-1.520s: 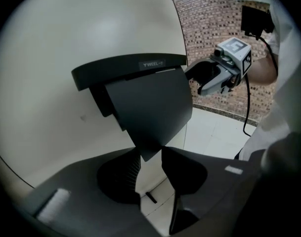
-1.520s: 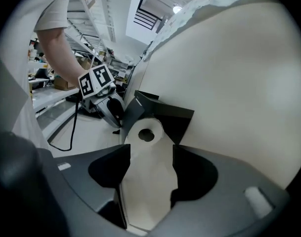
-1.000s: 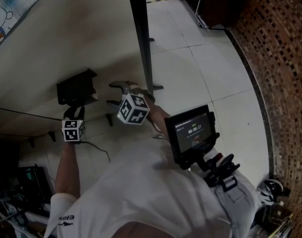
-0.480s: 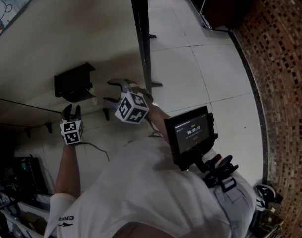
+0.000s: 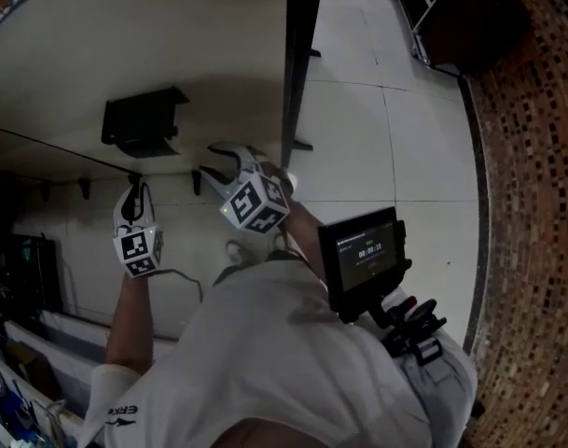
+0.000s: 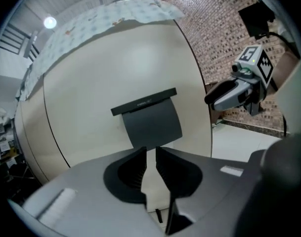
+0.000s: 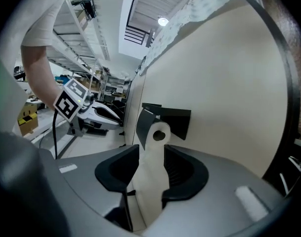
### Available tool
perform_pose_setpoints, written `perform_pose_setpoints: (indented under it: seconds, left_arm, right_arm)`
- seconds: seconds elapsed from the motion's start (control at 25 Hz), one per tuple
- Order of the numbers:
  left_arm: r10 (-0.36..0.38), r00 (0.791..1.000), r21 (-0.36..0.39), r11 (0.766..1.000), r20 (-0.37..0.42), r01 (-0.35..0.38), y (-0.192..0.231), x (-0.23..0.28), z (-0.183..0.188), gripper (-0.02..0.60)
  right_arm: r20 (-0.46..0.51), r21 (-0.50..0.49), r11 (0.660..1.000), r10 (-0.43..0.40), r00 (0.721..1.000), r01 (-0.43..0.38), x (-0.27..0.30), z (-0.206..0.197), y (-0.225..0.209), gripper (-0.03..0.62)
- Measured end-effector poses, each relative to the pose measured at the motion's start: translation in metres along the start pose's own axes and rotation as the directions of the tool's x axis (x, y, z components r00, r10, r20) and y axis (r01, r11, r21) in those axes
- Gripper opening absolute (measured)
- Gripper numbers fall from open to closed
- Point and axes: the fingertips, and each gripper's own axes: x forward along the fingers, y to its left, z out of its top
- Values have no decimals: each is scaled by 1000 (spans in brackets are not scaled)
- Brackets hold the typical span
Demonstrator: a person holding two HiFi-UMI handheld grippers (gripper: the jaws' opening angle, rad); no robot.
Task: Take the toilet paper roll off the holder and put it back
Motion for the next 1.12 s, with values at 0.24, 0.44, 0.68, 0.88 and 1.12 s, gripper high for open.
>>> perform_pose_setpoints:
  seconds: [0.24, 0.44, 0.68, 0.88, 1.12]
  left_arm:
    - [84, 995, -131, 989, 61, -76, -19, -38, 10, 7]
    - [82, 993, -170, 983, 81, -67, -45, -64, 18, 3]
    - [86, 992, -216, 974, 94, -64, -50, -85, 14, 3]
    - [82, 988, -227, 972, 131, -51, -49, -97, 14, 3]
    - [74, 970, -261, 965, 231, -12, -50, -126, 30, 3]
  right_arm:
    - [76, 47, 997, 59, 995, -63, 6, -7, 17, 78]
    - [91, 102, 990, 84, 992, -93, 1, -6, 28, 41]
    - [98, 122, 986, 101, 990, -112, -5, 3, 49, 21]
    - [94, 117, 988, 88, 992, -99, -14, 10, 60, 15]
    - [119, 100, 995, -9, 993, -3, -43, 27, 77, 14]
